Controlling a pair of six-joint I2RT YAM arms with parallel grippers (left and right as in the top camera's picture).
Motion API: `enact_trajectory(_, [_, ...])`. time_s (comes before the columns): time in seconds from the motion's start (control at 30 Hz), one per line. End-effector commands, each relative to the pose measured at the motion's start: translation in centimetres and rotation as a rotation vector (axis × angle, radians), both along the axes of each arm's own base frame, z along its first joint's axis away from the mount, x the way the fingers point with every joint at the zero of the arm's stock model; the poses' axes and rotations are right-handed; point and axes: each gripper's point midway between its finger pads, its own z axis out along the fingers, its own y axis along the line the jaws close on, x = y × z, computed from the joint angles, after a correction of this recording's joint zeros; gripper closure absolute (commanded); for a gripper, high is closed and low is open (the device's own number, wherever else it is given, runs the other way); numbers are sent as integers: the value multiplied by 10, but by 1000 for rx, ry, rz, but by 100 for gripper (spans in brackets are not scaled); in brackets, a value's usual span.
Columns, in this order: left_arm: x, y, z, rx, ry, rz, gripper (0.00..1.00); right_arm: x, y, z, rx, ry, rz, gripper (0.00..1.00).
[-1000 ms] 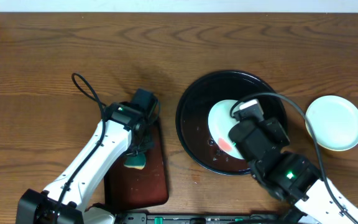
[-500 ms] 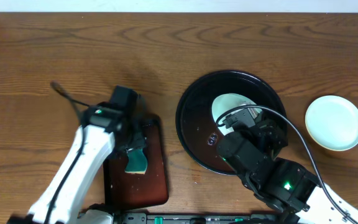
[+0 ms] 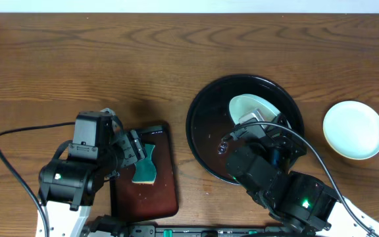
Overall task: Clean dirty plates on tray and stack at the side
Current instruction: 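Tilt the pale green plate up off the black tray with the right gripper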
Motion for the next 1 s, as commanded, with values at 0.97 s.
enact_trajectory(0.97, [4, -1, 5, -2, -1, -12, 21, 5, 6, 3, -102, -2, -8, 99])
